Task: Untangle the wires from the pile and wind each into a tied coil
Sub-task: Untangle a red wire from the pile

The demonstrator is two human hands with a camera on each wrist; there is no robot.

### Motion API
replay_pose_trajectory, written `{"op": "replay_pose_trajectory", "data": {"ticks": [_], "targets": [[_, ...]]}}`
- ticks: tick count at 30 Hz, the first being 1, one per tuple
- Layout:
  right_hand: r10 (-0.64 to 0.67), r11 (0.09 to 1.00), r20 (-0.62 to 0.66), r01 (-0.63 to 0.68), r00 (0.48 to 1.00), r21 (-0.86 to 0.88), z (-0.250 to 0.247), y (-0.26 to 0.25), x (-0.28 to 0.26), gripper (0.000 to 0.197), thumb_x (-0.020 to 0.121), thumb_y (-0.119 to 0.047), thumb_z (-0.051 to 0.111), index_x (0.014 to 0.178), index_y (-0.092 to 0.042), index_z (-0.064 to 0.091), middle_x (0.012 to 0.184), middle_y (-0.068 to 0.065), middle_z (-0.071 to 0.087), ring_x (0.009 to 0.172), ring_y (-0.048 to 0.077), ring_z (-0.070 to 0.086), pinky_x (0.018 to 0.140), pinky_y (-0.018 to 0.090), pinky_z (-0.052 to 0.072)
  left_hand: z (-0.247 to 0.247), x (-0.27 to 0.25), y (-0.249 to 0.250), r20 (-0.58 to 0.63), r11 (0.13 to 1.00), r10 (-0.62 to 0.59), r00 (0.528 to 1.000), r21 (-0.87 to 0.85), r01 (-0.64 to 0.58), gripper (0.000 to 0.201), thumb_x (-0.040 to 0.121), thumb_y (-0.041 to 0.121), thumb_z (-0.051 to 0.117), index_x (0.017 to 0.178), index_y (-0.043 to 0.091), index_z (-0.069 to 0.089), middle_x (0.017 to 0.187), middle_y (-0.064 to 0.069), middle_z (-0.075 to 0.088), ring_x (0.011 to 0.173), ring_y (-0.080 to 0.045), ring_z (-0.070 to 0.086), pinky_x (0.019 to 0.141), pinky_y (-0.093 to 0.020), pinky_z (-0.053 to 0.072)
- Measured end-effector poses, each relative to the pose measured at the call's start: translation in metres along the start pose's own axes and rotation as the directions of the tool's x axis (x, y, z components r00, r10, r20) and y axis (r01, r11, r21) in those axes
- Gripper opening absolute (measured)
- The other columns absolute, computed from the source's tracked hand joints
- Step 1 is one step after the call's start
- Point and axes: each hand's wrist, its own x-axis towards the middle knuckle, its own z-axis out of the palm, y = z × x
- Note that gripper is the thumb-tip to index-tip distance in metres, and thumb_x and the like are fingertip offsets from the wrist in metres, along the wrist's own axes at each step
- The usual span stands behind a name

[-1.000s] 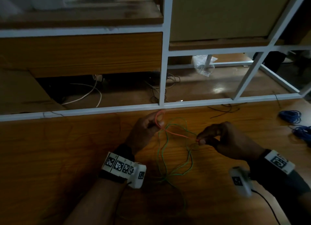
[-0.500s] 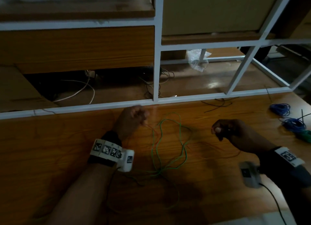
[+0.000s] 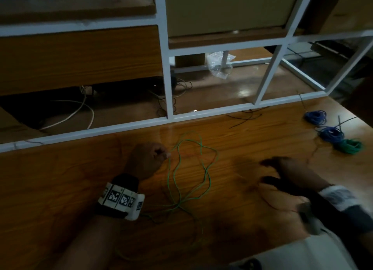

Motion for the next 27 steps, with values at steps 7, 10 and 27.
{"op": "replay_pose_trajectory", "data": {"ticks": [7,10,27], "targets": [[-0.059,0.920,-0.145,0.110,0.988,0.375,-0.028,-0.181,0.067,0.048,0.103,-0.047,0.051,0.137,-0.016,0.060,0.116,0.008,0.074,0.100,0.025,0.070,0.081,0.038,0.056,0.041,0.005,0.048,-0.150,0.979,0.199,0.968,0.064,-0.192,0.008,0.086,0.026,0.071,0.079,0.023,0.070,0.080,0.012,0.065,0.070,-0.006,0.056,0.058,-0.011,0.036],[-0.052,0.924,-0.223,0.131,0.973,0.360,-0.035,-0.180,0.075,0.028,0.091,-0.023,0.053,0.112,-0.020,0.072,0.086,0.001,0.077,0.074,0.022,0.070,0.061,0.035,0.055,0.035,0.007,0.051,-0.125,0.981,0.192,0.973,-0.016,-0.195,0.007,0.086,0.028,0.073,0.081,0.022,0.072,0.081,0.011,0.068,0.071,-0.004,0.059,0.059,-0.014,0.042],[-0.169,0.982,-0.153,0.180,0.974,0.060,-0.040,-0.182,0.077,0.064,0.094,-0.064,0.052,0.145,-0.026,0.051,0.141,0.002,0.059,0.133,0.029,0.049,0.102,0.050,0.049,-0.023,-0.016,0.009,0.055,0.963,0.221,0.974,0.148,-0.227,0.033,0.092,0.047,0.054,0.100,0.023,0.075,0.089,0.009,0.059,0.084,-0.007,0.054,0.072,-0.027,0.043]]}}
